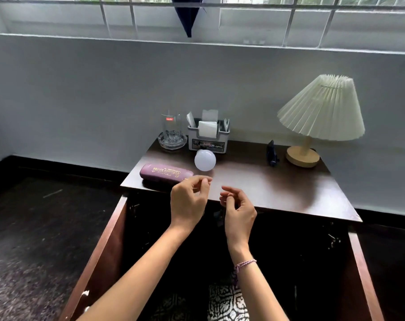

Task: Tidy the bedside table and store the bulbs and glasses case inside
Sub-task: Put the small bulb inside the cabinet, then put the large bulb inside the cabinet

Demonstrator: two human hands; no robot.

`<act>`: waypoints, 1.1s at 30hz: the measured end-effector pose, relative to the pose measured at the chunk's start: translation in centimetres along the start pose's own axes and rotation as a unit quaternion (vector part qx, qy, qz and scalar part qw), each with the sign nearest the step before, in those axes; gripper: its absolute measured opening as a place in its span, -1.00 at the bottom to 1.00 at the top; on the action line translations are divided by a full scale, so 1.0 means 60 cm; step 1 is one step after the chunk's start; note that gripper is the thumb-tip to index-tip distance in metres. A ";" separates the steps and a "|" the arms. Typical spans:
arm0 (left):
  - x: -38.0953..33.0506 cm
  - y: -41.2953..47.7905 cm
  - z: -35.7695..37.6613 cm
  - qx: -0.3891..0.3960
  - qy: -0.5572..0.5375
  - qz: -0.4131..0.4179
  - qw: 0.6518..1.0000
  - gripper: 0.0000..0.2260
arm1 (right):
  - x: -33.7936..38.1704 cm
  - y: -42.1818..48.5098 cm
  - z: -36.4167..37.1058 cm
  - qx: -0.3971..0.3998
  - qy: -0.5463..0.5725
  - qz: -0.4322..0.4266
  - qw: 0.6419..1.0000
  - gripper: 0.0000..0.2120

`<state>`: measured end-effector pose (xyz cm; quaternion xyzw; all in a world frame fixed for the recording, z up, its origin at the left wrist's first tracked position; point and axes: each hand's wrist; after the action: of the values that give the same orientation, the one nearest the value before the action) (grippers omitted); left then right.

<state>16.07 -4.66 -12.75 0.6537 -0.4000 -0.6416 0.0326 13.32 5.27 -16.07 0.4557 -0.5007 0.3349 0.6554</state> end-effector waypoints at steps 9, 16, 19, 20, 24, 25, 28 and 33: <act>-0.015 0.137 0.059 0.005 0.082 -0.059 0.995 -0.75 | 0.021 0.076 0.071 0.045 -0.012 0.019 0.999 -0.75; 0.004 0.193 0.099 0.065 0.144 -0.122 0.980 -0.74 | 0.011 0.114 0.118 0.104 -0.068 0.085 0.989 -0.61; 0.015 0.195 0.109 0.090 0.165 -0.144 0.972 -0.74 | 0.006 0.122 0.133 0.121 -0.101 0.095 0.983 -0.55; 0.018 0.193 0.111 0.097 0.172 -0.148 0.969 -0.75 | 0.006 0.123 0.136 0.124 -0.111 0.099 0.981 -0.55; 0.025 0.190 0.117 0.106 0.167 -0.159 0.967 -0.74 | 0.004 0.119 0.138 0.142 -0.110 0.082 0.980 -0.68; 0.026 0.190 0.118 0.107 0.164 -0.161 0.967 -0.74 | 0.004 0.119 0.137 0.149 -0.108 0.077 0.980 -0.69; 0.025 0.185 0.120 0.105 0.157 -0.159 0.969 -0.74 | 0.005 0.122 0.127 0.149 -0.104 0.074 0.981 -0.67; 0.015 0.163 0.123 0.105 0.147 -0.150 0.972 -0.75 | 0.009 0.124 0.096 0.129 -0.089 0.074 0.985 -0.64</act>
<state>4.88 -8.33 -9.35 0.7931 -0.3535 -0.4905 -0.0740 4.76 2.58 -13.14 0.5263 -0.5418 0.4021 0.5175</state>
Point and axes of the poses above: each hand's wrist, its own y-axis towards the middle knuckle, its own z-axis out of the palm, x = y × z, and after that the axes turned 15 degrees about -x, right-handed
